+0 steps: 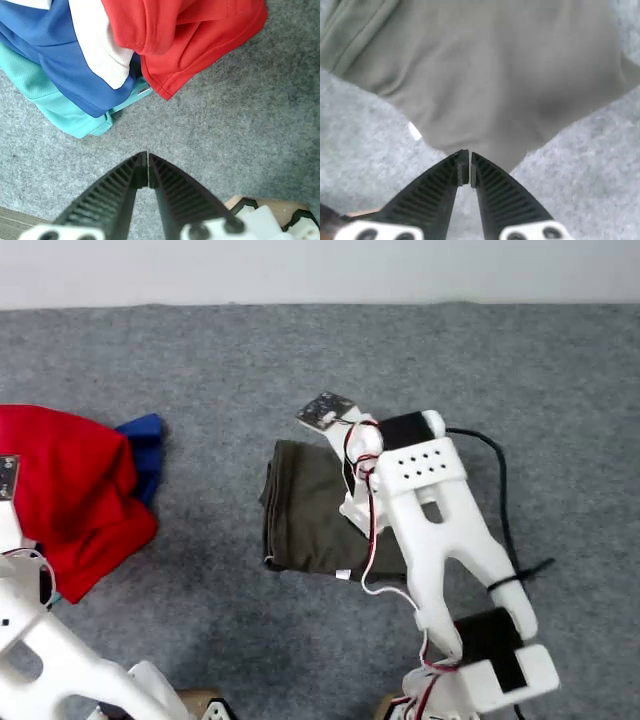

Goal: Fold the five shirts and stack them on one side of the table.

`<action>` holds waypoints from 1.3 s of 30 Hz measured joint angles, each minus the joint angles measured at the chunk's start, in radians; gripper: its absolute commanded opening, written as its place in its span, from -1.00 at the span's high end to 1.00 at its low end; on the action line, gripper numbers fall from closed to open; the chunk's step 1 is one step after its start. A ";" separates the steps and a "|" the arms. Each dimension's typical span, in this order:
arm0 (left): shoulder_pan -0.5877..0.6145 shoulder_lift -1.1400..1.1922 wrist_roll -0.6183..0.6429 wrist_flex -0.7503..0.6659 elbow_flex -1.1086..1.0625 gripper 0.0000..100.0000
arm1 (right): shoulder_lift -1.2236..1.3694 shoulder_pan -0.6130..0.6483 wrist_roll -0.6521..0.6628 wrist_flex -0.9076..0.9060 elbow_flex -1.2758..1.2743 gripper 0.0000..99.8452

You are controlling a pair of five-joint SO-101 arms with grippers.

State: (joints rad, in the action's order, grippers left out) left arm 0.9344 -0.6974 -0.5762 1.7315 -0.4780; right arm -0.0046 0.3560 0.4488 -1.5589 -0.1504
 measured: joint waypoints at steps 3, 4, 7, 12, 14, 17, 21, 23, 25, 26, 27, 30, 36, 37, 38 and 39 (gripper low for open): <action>0.000 0.000 0.000 0.000 0.000 0.97 | 0.101 -0.003 -0.008 0.064 -0.026 0.98; 0.000 0.000 0.000 0.000 0.000 0.97 | 0.133 0.006 -0.026 0.081 -0.031 0.98; 0.000 0.000 0.000 0.000 0.000 0.97 | 0.227 0.060 -0.064 0.107 -0.032 0.98; 0.000 0.000 0.000 0.000 0.000 0.97 | 0.265 0.121 -0.078 0.117 -0.029 0.98; 0.000 0.000 0.000 0.000 0.000 0.97 | 0.253 0.118 -0.078 0.095 -0.029 0.98; 0.000 0.000 0.000 0.000 0.000 0.97 | 0.178 0.115 -0.078 0.049 0.026 0.98; 0.000 0.000 0.000 0.000 0.000 0.97 | 0.087 0.121 -0.078 0.025 0.118 0.98; 0.000 0.000 0.000 0.000 0.000 0.97 | 0.080 0.147 -0.080 0.025 0.138 0.98; 0.000 0.000 0.000 0.000 0.000 0.97 | 0.089 0.203 -0.080 0.023 0.146 0.98; 0.000 0.000 0.000 0.000 0.000 0.97 | 0.104 0.230 -0.080 0.023 0.146 0.98; 0.000 0.000 0.000 0.000 0.000 0.97 | 0.129 0.259 -0.078 0.031 0.146 0.98; 0.000 0.000 0.000 0.000 0.000 0.97 | 0.239 0.327 -0.078 0.104 0.146 0.98; 0.000 0.000 0.000 0.000 0.000 0.97 | 0.465 0.382 -0.078 0.259 0.169 0.98; 0.000 0.000 0.000 0.000 0.000 0.97 | 0.486 0.382 -0.078 0.256 0.195 0.98; 0.000 0.000 0.000 0.000 0.000 0.97 | 0.500 0.382 -0.078 0.238 0.222 0.98; 0.000 0.000 0.000 0.000 0.000 0.97 | 0.508 0.382 -0.078 0.213 0.258 0.98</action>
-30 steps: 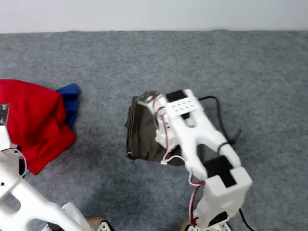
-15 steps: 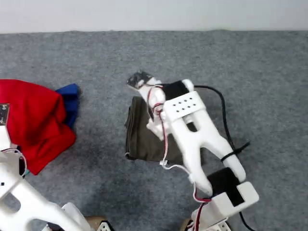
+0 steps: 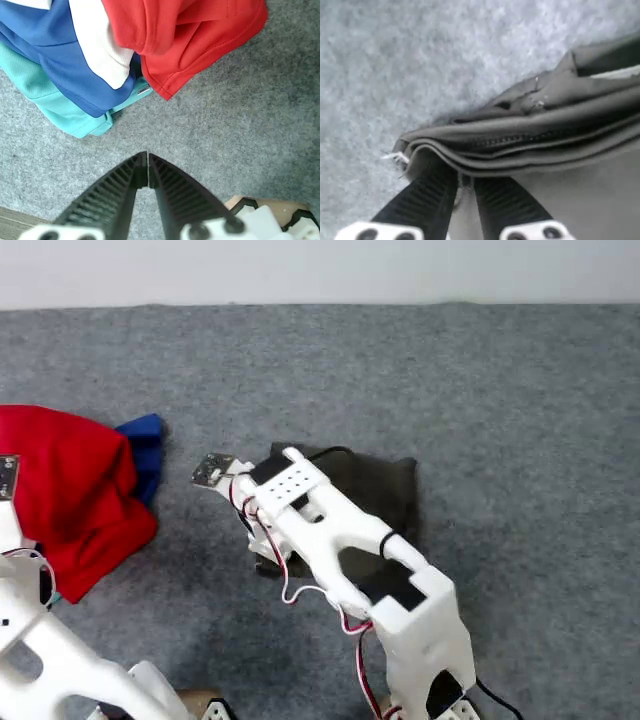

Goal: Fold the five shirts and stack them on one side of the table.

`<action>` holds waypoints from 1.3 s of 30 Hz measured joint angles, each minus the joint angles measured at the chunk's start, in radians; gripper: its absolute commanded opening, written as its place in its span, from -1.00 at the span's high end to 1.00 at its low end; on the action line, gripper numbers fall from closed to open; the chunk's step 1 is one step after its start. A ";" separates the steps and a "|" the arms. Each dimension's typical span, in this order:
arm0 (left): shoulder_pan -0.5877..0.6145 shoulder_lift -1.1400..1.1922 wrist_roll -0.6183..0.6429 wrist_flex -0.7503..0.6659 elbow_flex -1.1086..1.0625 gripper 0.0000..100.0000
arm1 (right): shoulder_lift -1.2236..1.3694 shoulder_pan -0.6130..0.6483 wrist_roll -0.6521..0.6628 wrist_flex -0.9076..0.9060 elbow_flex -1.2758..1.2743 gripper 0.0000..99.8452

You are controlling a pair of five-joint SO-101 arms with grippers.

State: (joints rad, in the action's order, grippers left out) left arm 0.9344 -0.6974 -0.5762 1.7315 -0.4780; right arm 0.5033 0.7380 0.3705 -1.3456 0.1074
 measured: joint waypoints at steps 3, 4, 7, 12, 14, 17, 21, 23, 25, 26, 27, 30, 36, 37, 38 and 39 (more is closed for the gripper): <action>0.000 0.000 0.000 0.000 0.000 0.97 | 0.015 -0.002 0.000 -0.101 0.138 0.98; 0.000 0.000 0.000 0.000 0.000 0.97 | 0.018 -0.009 0.000 -0.138 0.195 0.98; 0.000 0.000 0.000 0.000 0.000 0.97 | 0.018 -0.052 0.000 -0.227 0.385 0.98; 0.000 0.000 0.000 0.000 0.000 0.97 | 0.023 -0.126 0.020 -0.235 0.562 0.98; 0.000 0.000 0.000 0.000 0.000 0.97 | 0.052 -0.140 0.044 -0.193 0.575 0.98; 0.000 0.000 0.000 0.000 0.000 0.97 | 0.129 -0.160 0.055 -0.103 0.578 0.98; 0.000 0.000 0.000 0.000 0.000 0.97 | 0.275 -0.184 0.058 0.015 0.578 0.98; 0.000 0.000 0.000 0.000 0.000 0.97 | 0.338 -0.184 0.058 0.051 0.578 0.98; 0.000 0.000 0.000 0.000 0.000 0.97 | 0.354 -0.181 0.058 0.061 0.578 0.98; 0.000 0.000 0.000 0.000 0.000 0.97 | 0.356 -0.178 0.058 0.061 0.580 0.98; 0.000 0.000 0.000 0.000 0.000 0.97 | 0.356 -0.176 0.058 0.058 0.588 0.98; 0.000 0.000 0.000 0.000 0.000 0.97 | 0.330 -0.176 0.058 -0.005 0.600 0.98; 0.000 0.000 0.000 0.000 0.000 0.97 | 0.183 -0.176 -0.029 -0.216 0.600 0.98; 0.000 0.000 0.000 0.000 0.000 0.97 | 0.160 -0.180 -0.057 -0.258 0.600 0.98; 0.000 0.000 0.000 0.000 0.000 0.97 | 0.137 -0.184 -0.083 -0.296 0.600 0.98; 0.000 0.000 0.000 0.000 0.000 0.97 | 0.117 -0.190 -0.107 -0.336 0.600 0.98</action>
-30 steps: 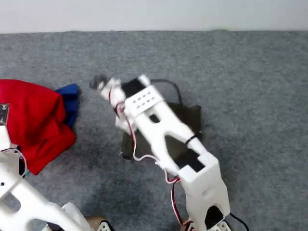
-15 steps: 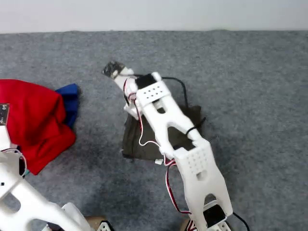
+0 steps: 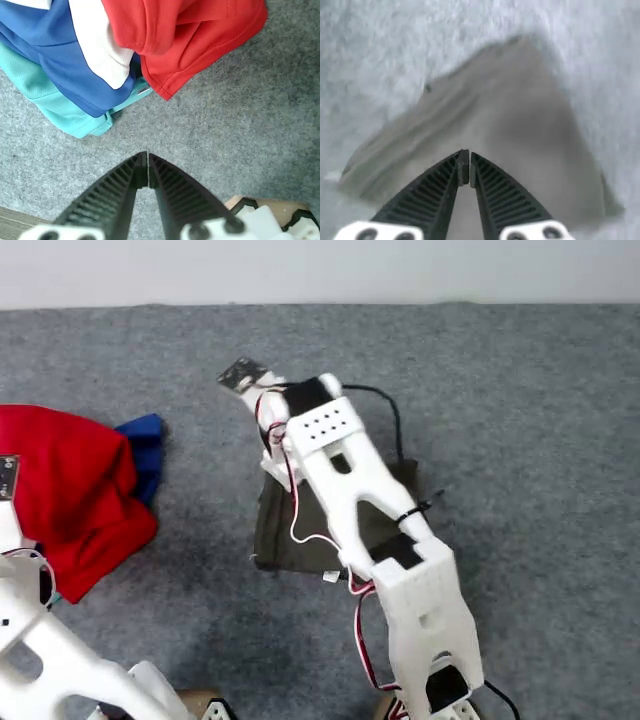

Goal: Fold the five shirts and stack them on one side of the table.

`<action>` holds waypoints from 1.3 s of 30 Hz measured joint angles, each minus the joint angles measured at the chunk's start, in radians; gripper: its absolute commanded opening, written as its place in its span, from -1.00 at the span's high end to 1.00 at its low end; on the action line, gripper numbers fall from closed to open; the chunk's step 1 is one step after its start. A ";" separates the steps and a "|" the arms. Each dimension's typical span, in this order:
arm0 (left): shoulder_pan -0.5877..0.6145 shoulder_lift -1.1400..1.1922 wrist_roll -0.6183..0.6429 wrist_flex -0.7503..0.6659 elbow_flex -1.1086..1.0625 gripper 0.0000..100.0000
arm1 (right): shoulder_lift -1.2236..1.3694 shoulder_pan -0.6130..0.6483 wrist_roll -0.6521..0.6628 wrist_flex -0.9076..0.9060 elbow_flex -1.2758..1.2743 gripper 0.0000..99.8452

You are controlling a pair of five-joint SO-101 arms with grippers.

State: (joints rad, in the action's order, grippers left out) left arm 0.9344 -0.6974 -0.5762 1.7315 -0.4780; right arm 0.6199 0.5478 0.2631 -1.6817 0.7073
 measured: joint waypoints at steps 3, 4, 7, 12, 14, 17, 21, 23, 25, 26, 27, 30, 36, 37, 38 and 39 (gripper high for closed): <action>0.000 0.000 0.000 0.000 0.000 0.97 | -0.060 -0.025 -0.089 -0.071 0.000 0.98; 0.000 0.000 0.000 0.000 -0.003 0.97 | -0.083 -0.035 -0.129 -0.072 -0.006 0.98; 0.000 0.000 0.000 0.000 -0.014 0.97 | -0.161 -0.064 -0.265 -0.072 -0.038 0.94; 0.000 0.000 0.000 0.000 -0.015 0.97 | -0.295 -0.057 -0.493 -0.072 -0.199 0.53; 0.000 0.000 0.000 0.000 -0.015 0.97 | -0.350 -0.061 -0.585 -0.072 -0.301 0.33; 0.000 0.000 -0.029 0.000 -0.015 0.97 | -0.390 -0.052 -0.723 -0.072 -0.433 0.15; 0.000 0.000 -0.071 0.000 -0.015 0.97 | -0.393 -0.058 -0.829 -0.006 -0.555 0.17; 0.000 0.000 -0.075 0.000 -0.015 0.97 | -0.393 -0.052 -0.859 0.060 -0.597 0.17; 0.000 0.000 -0.080 0.000 -0.015 0.97 | -0.388 -0.046 -0.890 0.123 -0.628 0.17; 0.000 0.000 -0.080 0.000 -0.015 0.97 | -0.376 -0.046 -0.904 0.144 -0.637 0.17; 0.000 0.000 -0.081 0.000 -0.015 0.97 | -0.362 -0.046 -0.913 0.158 -0.638 0.17; 0.000 0.000 -0.081 0.000 -0.015 0.97 | -0.321 -0.069 -0.942 0.170 -0.643 0.17; 0.000 0.000 -0.081 -0.031 -0.015 0.97 | -0.292 -0.110 -0.961 0.147 -0.646 0.17; 0.000 0.000 -0.081 -0.037 -0.015 0.97 | -0.292 -0.107 -0.961 0.138 -0.646 0.17; 0.000 0.000 -0.081 -0.041 -0.015 0.97 | -0.292 -0.104 -0.961 0.130 -0.646 0.18; 0.000 0.000 -0.081 -0.046 -0.015 0.97 | -0.292 -0.104 -0.961 0.126 -0.646 0.19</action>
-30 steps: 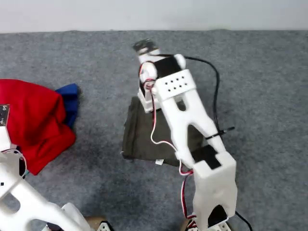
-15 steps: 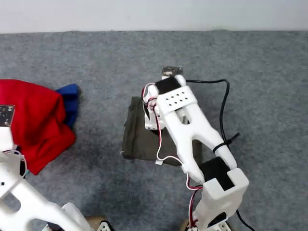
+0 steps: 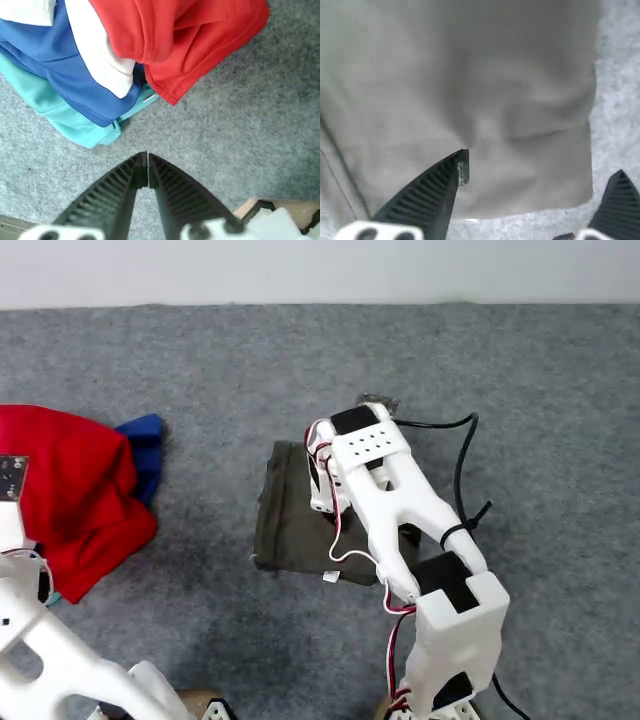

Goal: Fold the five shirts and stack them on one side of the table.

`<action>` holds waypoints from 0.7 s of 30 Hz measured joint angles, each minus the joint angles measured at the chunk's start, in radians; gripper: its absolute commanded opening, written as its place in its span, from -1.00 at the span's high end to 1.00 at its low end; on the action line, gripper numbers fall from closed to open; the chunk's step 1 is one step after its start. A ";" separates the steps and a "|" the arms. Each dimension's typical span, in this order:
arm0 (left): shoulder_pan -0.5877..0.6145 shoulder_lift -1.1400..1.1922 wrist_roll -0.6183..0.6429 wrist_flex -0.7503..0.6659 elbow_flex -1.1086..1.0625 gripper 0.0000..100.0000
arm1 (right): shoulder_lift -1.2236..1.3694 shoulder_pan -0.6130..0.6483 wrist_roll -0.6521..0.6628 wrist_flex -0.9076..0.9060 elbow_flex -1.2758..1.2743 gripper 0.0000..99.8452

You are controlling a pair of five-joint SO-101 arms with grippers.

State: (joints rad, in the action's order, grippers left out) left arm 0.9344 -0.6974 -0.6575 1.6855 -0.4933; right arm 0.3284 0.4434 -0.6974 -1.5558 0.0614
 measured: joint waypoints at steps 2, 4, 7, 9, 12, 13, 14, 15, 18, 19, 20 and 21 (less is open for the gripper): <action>0.000 0.000 0.000 0.000 0.000 0.97 | -0.005 -0.005 0.008 -0.020 0.000 0.29; 0.000 0.000 0.000 0.000 0.000 0.97 | -0.021 -0.006 0.028 -0.052 0.000 0.49; 0.000 0.000 0.000 0.000 0.000 0.97 | -0.068 0.000 0.069 -0.091 0.000 0.91; 0.000 0.000 0.000 0.000 0.000 0.97 | -0.103 0.000 0.112 -0.095 0.000 0.95; 0.000 0.000 0.000 0.000 0.000 0.97 | -0.146 0.000 0.149 -0.106 0.000 0.90; 0.000 0.000 0.000 0.000 0.000 0.97 | -0.155 0.000 0.155 -0.109 0.000 0.95; 0.000 0.000 0.000 0.000 0.000 0.97 | -0.158 -0.002 0.157 -0.114 0.000 0.99; 0.000 0.000 0.000 0.000 0.000 0.97 | -0.158 -0.008 0.160 -0.114 -0.002 0.98; 0.000 0.000 0.000 0.000 0.000 0.97 | -0.149 -0.038 0.166 -0.114 -0.028 0.98; 0.000 0.000 0.000 0.000 0.000 0.97 | -0.132 -0.049 0.173 -0.114 -0.035 0.98; 0.000 0.000 0.000 0.000 0.000 0.97 | -0.110 -0.061 0.187 -0.114 -0.046 0.98; 0.000 0.000 0.000 0.000 0.000 0.97 | -0.083 -0.075 0.201 -0.107 -0.058 0.98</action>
State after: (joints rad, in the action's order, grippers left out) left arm 0.9344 -0.6974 -0.6575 1.6855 -0.4933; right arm 0.2455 0.3682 -0.4964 -1.6632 0.0031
